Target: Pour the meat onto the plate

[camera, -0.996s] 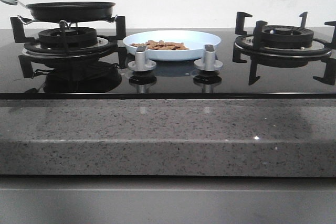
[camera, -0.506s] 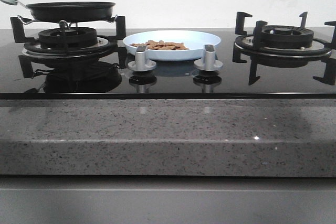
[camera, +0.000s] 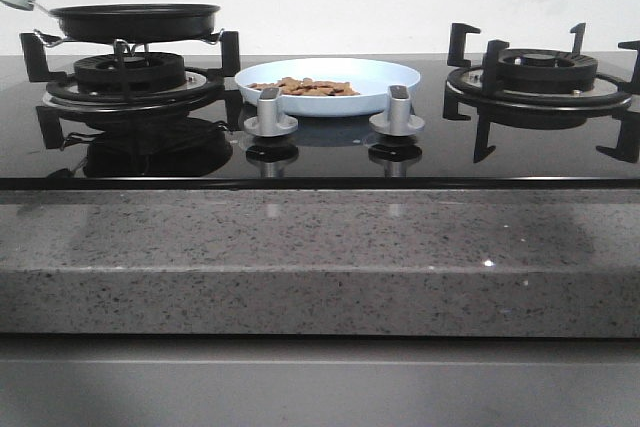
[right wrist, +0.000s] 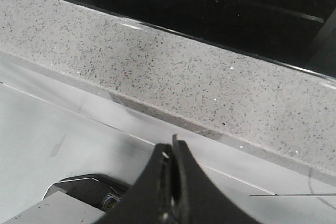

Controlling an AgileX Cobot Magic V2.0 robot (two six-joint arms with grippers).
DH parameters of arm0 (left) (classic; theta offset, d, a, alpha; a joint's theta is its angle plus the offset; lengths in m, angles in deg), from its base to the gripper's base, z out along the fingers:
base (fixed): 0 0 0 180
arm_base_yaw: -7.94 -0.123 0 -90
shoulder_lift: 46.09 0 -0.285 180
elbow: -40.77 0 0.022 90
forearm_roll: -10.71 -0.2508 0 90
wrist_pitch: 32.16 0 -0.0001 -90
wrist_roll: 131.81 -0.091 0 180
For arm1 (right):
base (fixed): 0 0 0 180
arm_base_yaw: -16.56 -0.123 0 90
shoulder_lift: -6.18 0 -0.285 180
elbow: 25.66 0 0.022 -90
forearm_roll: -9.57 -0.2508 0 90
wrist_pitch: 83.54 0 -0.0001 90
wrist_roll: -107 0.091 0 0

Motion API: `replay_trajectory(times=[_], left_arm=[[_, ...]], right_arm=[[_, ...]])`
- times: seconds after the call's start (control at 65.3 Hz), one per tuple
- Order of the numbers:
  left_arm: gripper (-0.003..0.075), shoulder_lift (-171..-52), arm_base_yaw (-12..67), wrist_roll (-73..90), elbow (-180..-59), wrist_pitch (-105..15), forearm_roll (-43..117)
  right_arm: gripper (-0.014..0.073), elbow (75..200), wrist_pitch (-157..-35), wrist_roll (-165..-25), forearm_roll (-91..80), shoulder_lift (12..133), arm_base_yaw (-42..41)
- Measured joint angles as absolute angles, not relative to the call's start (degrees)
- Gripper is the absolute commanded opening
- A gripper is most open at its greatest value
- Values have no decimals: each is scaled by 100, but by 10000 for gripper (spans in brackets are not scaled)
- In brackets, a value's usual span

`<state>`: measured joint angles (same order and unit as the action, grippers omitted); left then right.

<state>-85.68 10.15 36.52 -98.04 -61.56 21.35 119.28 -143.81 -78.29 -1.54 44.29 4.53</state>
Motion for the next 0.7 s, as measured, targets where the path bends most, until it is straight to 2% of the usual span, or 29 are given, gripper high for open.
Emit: replay_trajectory(times=[0.26,0.705], left_arm=[[-20,-6672,884,3652,-8172,-5239,2135],[-20,-5405,884,4896,-6275,-3807,1316]], right_arm=[[-69,11928,-14387,-7829,-154,4429,453],[-69,11928,-14394,-7818,-154,4429,453]])
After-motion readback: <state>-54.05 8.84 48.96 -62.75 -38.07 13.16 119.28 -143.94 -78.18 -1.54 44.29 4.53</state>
